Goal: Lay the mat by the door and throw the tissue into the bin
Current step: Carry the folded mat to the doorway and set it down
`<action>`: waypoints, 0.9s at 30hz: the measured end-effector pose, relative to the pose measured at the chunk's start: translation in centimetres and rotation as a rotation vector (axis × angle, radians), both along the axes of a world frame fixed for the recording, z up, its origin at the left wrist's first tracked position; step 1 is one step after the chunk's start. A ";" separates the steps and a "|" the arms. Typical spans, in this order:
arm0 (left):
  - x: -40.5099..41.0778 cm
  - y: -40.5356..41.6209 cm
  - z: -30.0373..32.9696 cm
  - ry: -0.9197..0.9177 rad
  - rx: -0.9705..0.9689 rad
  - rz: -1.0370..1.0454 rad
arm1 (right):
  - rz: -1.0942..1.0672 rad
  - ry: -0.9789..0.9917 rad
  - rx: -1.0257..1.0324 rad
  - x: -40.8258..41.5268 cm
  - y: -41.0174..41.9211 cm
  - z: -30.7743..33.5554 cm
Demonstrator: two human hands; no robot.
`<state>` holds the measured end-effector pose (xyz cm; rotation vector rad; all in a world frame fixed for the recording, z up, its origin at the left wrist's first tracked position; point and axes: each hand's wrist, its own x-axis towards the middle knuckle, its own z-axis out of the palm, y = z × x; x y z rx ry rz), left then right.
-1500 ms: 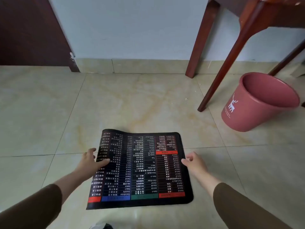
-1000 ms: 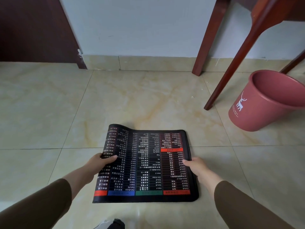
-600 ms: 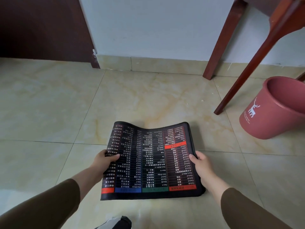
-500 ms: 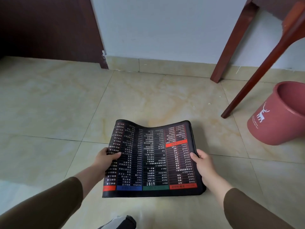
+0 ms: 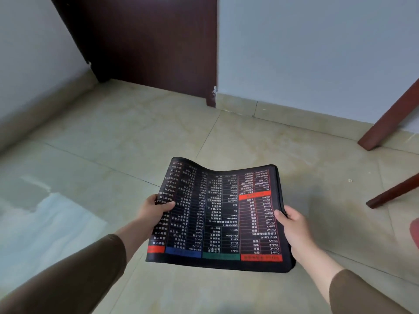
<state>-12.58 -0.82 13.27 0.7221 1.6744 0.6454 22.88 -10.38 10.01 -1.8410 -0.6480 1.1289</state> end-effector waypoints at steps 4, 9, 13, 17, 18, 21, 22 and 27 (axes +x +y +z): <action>-2.8 0.5 5.5 0.003 0.014 0.045 | 0.030 0.003 0.012 -3.0 1.9 5.9; -6.9 1.4 11.7 0.009 0.033 0.100 | 0.083 -0.029 0.016 -6.8 4.7 12.4; -10.3 2.6 15.7 -0.002 0.039 0.144 | 0.113 -0.030 0.018 -9.9 7.2 16.5; -14.3 4.4 19.6 -0.026 0.053 0.170 | 0.130 -0.031 0.019 -13.6 10.0 20.2; -15.5 5.1 20.6 -0.027 0.057 0.175 | 0.135 -0.033 0.022 -14.7 10.9 21.2; -18.8 7.3 23.5 -0.026 0.066 0.180 | 0.140 -0.023 0.039 -17.9 13.1 24.2; -19.7 8.0 24.5 -0.025 0.072 0.176 | 0.130 -0.025 0.048 -18.8 13.6 25.1; -23.9 12.6 28.4 -0.026 0.089 0.148 | 0.097 -0.028 0.066 -23.2 17.5 28.4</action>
